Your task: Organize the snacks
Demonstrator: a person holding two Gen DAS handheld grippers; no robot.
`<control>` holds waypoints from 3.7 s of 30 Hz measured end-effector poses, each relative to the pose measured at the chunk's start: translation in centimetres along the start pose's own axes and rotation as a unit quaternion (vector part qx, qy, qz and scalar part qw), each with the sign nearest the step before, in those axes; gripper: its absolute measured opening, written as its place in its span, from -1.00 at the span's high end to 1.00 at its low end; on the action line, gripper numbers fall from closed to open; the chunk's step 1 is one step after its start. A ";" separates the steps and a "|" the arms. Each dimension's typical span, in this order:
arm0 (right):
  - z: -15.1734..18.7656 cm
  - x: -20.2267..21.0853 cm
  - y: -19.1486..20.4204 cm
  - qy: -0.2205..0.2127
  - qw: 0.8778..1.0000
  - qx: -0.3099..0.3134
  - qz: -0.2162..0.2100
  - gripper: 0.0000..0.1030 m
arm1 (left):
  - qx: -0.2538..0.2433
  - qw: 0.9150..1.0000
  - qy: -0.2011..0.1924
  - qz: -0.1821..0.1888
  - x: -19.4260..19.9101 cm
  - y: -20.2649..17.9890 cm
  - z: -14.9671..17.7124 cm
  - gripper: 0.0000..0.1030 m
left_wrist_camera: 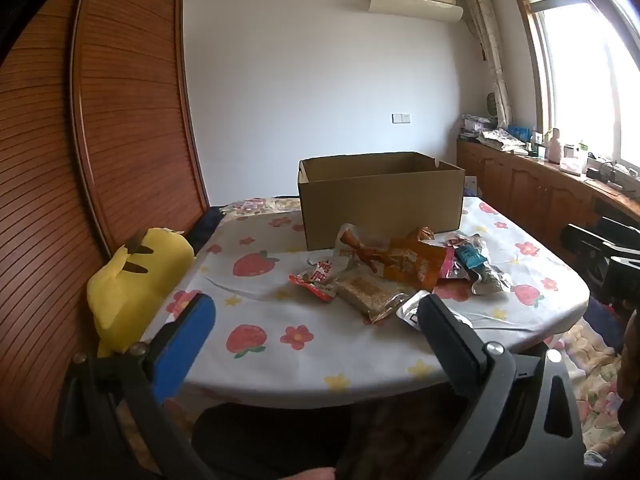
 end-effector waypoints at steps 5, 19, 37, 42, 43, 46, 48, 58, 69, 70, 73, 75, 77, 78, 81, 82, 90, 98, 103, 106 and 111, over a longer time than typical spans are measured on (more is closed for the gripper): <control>0.0 0.1 0.0 0.002 1.000 -0.003 0.000 -0.99 | -0.001 1.000 -0.002 -0.001 0.0 0.0 0.0 -0.97; 0.1 0.2 -0.1 -0.001 1.000 0.001 0.001 -0.99 | 0.004 1.000 -0.014 -0.005 0.4 -0.4 -0.2 -0.97; 0.0 0.4 -0.1 -0.002 1.000 0.003 0.003 -0.99 | 0.007 1.000 -0.015 -0.003 0.7 0.0 -0.5 -0.97; 0.1 0.3 -0.3 -0.003 1.000 0.003 0.004 -0.99 | 0.007 1.000 -0.015 -0.003 0.7 0.0 -0.5 -0.97; 0.2 0.3 -0.4 -0.003 1.000 0.003 0.004 -0.99 | 0.008 1.000 -0.015 -0.003 0.7 0.0 -0.5 -0.97; -0.2 0.5 0.0 -0.003 1.000 0.004 0.006 -0.99 | 0.008 1.000 -0.015 -0.003 0.7 0.0 -0.5 -0.97; -0.2 0.5 0.0 -0.003 1.000 0.005 0.005 -0.99 | 0.008 1.000 -0.015 -0.003 0.7 0.0 -0.5 -0.97; -0.1 0.5 -0.1 -0.004 1.000 0.005 0.005 -0.99 | 0.008 1.000 -0.016 -0.003 0.7 -0.1 -0.7 -0.97; -0.1 0.5 0.0 -0.004 1.000 0.005 0.005 -0.99 | 0.009 1.000 -0.017 -0.004 0.8 -0.1 -1.0 -0.97; -0.1 0.5 0.0 -0.004 1.000 0.005 0.005 -0.99 | 0.009 1.000 -0.017 -0.003 0.8 -0.1 -1.0 -0.97; 0.0 0.5 0.0 -0.004 1.000 0.005 0.005 -0.99 | 0.009 1.000 -0.017 -0.004 0.8 -0.2 -1.0 -0.97; 0.1 0.5 0.0 -0.004 1.000 0.004 0.004 -0.99 | 0.009 1.000 -0.017 -0.004 0.8 -0.2 -1.0 -0.97; -0.1 0.6 0.0 -0.003 1.000 0.004 0.004 -0.99 | 0.009 1.000 -0.017 -0.003 0.8 -0.2 -1.0 -0.97; -0.1 0.6 -0.1 -0.003 1.000 0.004 0.004 -0.99 | 0.009 1.000 -0.017 -0.003 0.8 -0.2 -1.1 -0.97; -0.1 0.7 -0.1 -0.002 1.000 0.003 0.003 -0.99 | 0.009 1.000 -0.016 -0.002 0.8 -0.4 -1.2 -0.97; 0.1 0.7 0.0 -0.002 1.000 0.004 0.002 -0.99 | 0.010 1.000 -0.016 -0.001 0.9 -0.3 -1.1 -0.97; 0.6 0.4 0.2 0.001 1.000 0.008 -0.001 -0.99 | 0.012 1.000 -0.012 0.002 0.8 -0.6 -0.6 -0.97; 1.1 -0.1 0.0 0.010 1.000 0.007 -0.004 -0.99 | 0.017 1.000 0.011 0.017 -0.6 -0.8 0.4 -0.97; 1.8 -1.5 0.1 0.026 0.999 0.013 -0.022 -0.99 | 0.018 0.999 0.030 0.030 -2.8 -1.5 1.1 -0.97; 2.3 -2.7 0.1 0.036 0.999 0.013 -0.036 -0.96 | 0.020 0.998 0.044 0.036 -4.2 -1.8 1.7 -0.97; 3.2 -5.3 -0.1 0.063 0.996 0.009 -0.059 -0.92 | 0.028 0.996 0.069 0.045 -6.2 -1.9 2.4 -0.97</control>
Point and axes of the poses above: each gripper's, at about its wrist camera, not at the fingertips, and x roughly against the way its jaws point, y to its left, z to its underside, the point moved 4 cm from there along -x, roughly the way its jaws point, and after that the axes turned 11 degrees about -y, right-handed, at the moved point
